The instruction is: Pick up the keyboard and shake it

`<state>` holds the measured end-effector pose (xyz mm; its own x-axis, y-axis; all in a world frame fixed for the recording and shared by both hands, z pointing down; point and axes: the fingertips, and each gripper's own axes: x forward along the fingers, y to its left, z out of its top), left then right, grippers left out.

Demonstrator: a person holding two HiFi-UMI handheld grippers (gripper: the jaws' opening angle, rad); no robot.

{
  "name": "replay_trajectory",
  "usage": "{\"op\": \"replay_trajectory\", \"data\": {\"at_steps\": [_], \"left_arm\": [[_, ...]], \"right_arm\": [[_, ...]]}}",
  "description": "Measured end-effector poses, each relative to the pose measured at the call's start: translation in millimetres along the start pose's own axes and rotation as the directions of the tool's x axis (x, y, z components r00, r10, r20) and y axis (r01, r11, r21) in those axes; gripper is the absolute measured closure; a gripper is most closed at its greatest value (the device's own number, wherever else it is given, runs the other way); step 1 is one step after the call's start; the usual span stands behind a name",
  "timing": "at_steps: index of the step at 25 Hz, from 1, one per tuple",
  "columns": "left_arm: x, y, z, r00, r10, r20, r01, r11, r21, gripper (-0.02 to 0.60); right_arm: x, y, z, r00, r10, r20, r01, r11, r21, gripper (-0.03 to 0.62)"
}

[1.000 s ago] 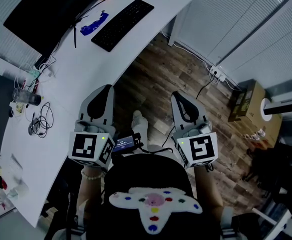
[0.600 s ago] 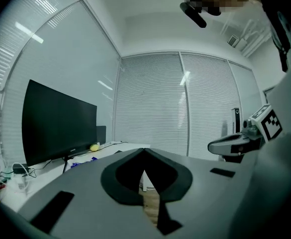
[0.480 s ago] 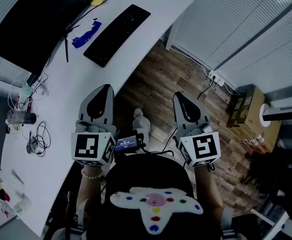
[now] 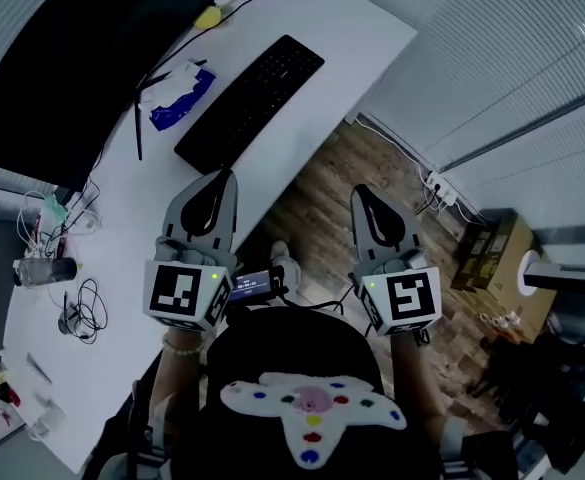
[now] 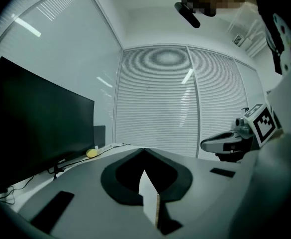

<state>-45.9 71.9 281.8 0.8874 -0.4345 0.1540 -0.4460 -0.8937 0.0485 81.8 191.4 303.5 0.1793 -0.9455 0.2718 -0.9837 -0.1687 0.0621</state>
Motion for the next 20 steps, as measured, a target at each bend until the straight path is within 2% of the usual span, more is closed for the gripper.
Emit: {"op": "replay_trajectory", "data": {"at_steps": [4, 10, 14, 18, 20], "left_arm": [[22.1, 28.9, 6.0, 0.999, 0.045, -0.004, -0.045, 0.999, -0.018, 0.565], [29.1, 79.9, -9.3, 0.993, 0.116, -0.037, -0.118, 0.991, -0.065, 0.565], [24.8, 94.9, -19.7, 0.983, 0.168, -0.068, -0.174, 0.98, -0.098, 0.565], [21.0, 108.1, -33.0, 0.981, 0.171, -0.087, -0.181, 0.976, -0.125, 0.565], [18.6, 119.3, -41.3, 0.974, 0.206, -0.096, -0.22, 0.962, -0.159, 0.565]], "right_arm": [[43.0, -14.7, 10.1, 1.0, 0.019, -0.013, -0.019, 1.0, -0.014, 0.557], [99.2, -3.0, 20.8, 0.997, 0.077, -0.022, -0.077, 0.997, -0.014, 0.557], [117.6, 2.0, 24.4, 0.99, 0.135, -0.036, -0.136, 0.991, -0.02, 0.557], [139.9, 14.1, 28.1, 0.978, 0.201, -0.049, -0.202, 0.979, -0.035, 0.557], [152.8, 18.6, 26.6, 0.969, 0.239, -0.058, -0.242, 0.969, -0.049, 0.557]]}}
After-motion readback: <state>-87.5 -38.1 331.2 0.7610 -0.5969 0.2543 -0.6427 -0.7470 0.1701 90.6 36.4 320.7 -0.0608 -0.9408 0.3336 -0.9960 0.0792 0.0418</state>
